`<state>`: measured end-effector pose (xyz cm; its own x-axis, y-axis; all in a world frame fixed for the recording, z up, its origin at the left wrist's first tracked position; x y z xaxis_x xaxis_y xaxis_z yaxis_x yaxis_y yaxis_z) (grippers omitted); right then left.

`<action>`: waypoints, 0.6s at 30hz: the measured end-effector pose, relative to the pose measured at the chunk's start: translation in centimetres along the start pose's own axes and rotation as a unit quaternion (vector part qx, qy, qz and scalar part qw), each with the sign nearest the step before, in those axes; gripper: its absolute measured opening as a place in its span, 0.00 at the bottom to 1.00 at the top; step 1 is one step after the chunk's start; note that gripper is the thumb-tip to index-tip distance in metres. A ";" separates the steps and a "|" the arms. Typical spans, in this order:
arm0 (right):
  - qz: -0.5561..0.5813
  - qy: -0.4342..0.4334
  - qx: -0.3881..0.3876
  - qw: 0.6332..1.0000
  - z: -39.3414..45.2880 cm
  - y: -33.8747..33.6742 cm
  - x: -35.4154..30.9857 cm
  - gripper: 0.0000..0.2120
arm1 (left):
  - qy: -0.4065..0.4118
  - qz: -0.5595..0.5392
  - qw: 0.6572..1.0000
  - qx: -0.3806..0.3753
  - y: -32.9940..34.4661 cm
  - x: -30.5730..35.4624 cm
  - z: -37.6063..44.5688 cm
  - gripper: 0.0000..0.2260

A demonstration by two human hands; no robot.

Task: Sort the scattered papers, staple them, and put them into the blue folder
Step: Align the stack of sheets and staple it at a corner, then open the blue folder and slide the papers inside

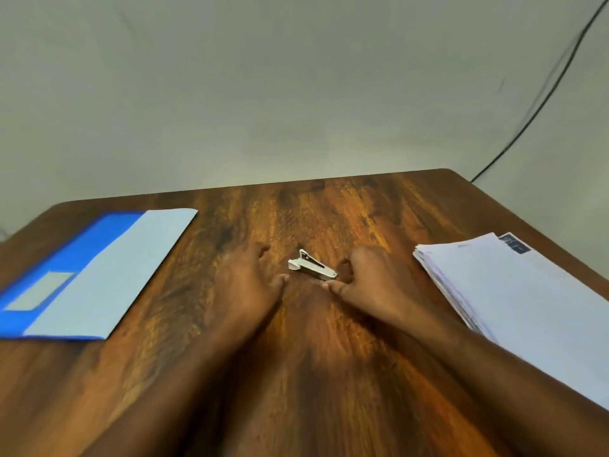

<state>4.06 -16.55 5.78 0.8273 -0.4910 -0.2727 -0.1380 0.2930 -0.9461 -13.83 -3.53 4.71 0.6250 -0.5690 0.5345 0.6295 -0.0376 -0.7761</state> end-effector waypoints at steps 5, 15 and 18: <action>0.018 -0.005 0.018 1.000 2.2 2.0 -1.9 0.23 | -0.055 0.069 0.996 0.005 -4.8 -5.7 -0.6 0.32; 0.083 0.034 0.035 0.995 3.8 2.5 0.0 0.08 | -0.065 0.121 0.990 -0.007 -5.5 -10.0 -0.5 0.34; 0.080 0.059 0.038 0.994 4.6 1.4 2.1 0.08 | -0.016 0.070 0.996 -0.052 -3.3 -7.5 0.0 0.32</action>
<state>8.05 -13.42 4.68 0.7270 -0.5249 -0.4426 -0.2176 0.4353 -0.8736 -20.57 0.87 3.23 0.7183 -0.5489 0.4275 0.4852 -0.0451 -0.8732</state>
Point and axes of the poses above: each hand's wrist, its own z-axis towards the middle knuckle, its own y-axis out of the palm, x = y × z, the point moved 8 cm from there along z, towards the middle knuckle, and after that the axes turned 1 degree about z, right-handed, at the moved point
